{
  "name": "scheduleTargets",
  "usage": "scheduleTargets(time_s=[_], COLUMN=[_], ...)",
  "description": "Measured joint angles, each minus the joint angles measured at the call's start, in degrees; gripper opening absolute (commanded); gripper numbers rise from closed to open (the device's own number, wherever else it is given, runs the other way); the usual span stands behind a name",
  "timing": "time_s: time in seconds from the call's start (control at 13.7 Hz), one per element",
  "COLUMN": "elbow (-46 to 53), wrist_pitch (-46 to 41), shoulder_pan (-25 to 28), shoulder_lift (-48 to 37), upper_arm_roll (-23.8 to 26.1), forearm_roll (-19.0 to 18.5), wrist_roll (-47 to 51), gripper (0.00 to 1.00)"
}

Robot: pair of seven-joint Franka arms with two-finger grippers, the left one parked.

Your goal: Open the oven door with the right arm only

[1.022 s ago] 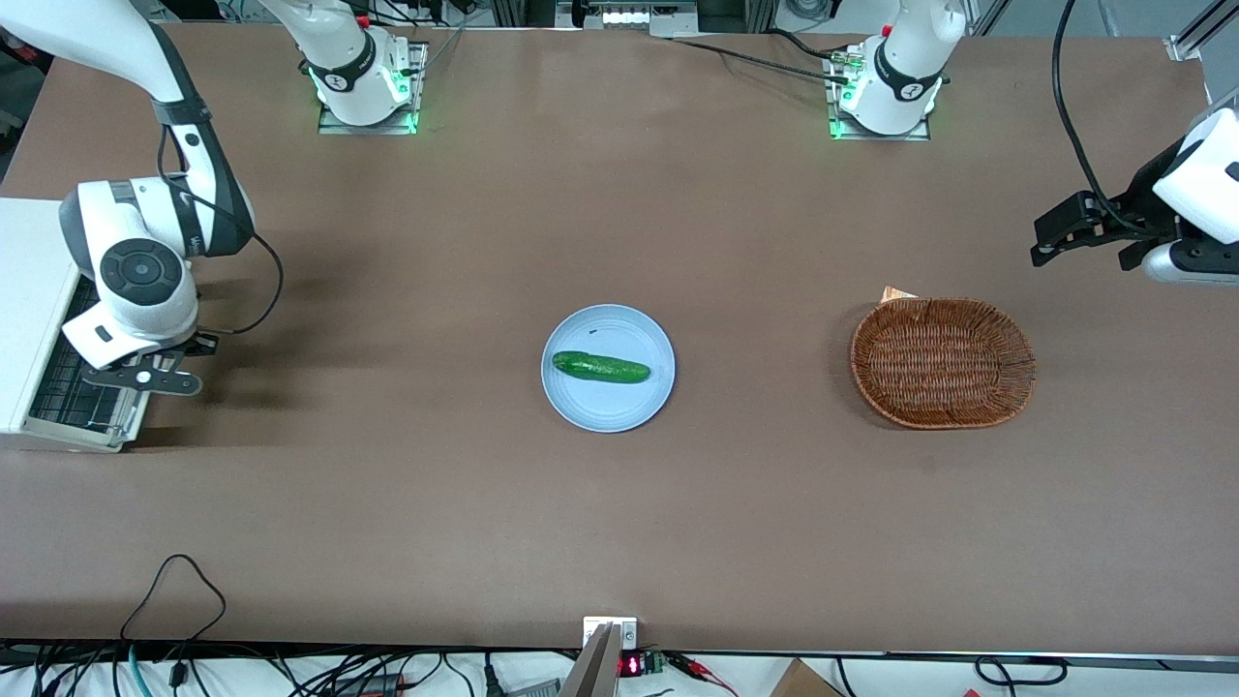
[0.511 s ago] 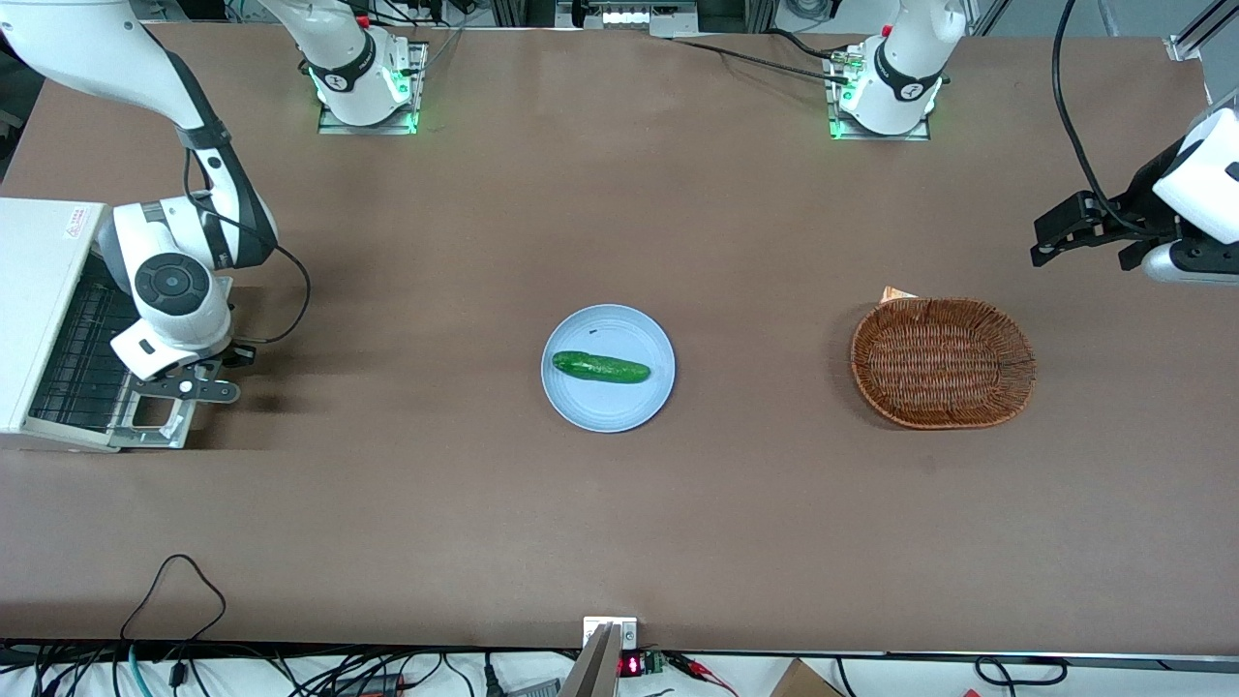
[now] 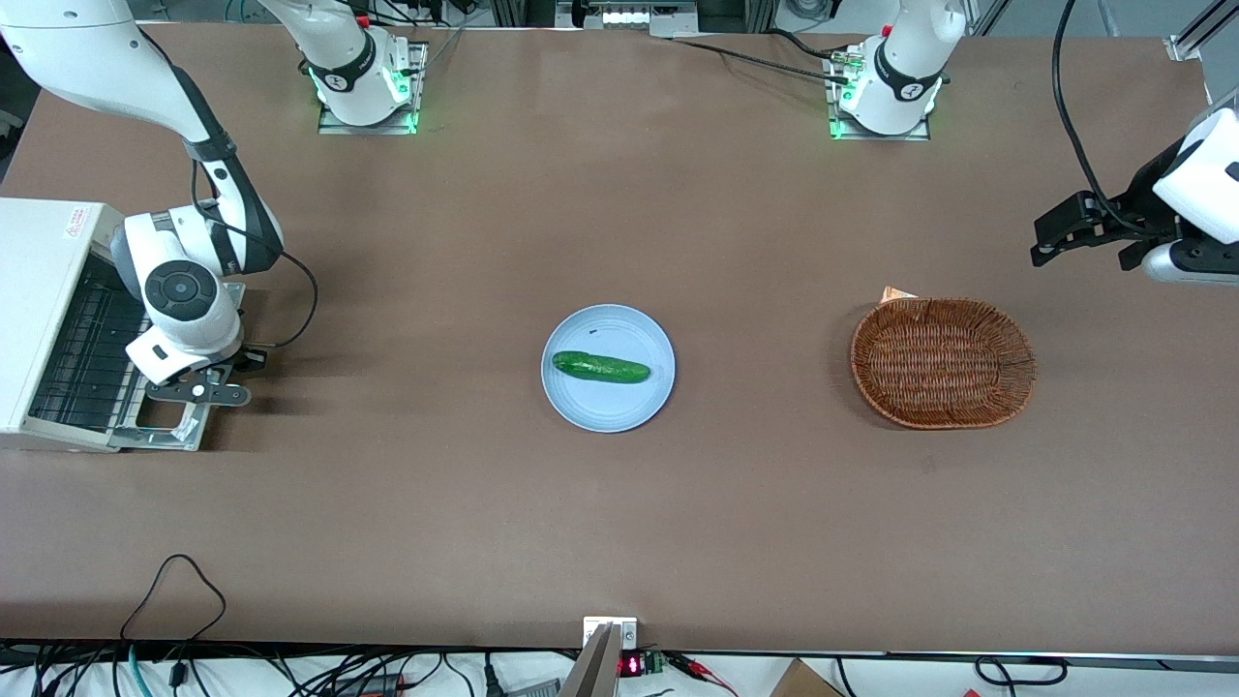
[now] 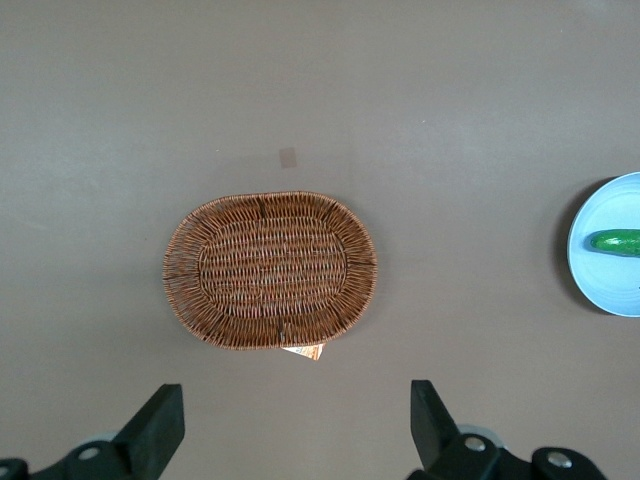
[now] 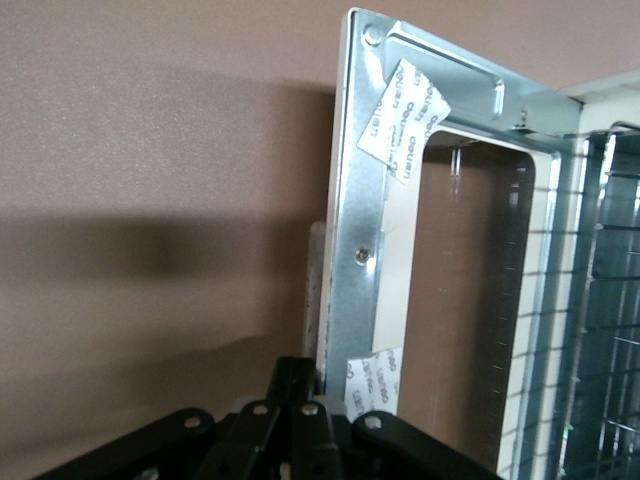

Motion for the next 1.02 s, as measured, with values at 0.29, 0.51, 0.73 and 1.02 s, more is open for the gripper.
scheduleTargets(time_s=[0.29, 0.51, 0.73, 1.02], elbow=[0.07, 0.3, 0.43, 0.43], wrist_pitch=[1.78, 2.9, 3.72, 3.68], shoulder_pan=[-0.46, -0.8, -1.07, -1.08], shoulder_lift=[1.47, 2.67, 3.42, 3.42], upper_arm_roll=[-0.01, -0.02, -0.04, 0.02], forearm_roll=[-0.01, -0.04, -0.09, -0.23], wrist_roll=[0.0, 0.0, 0.0, 0.0], gripper=[0.0, 0.0, 0.0, 0.04])
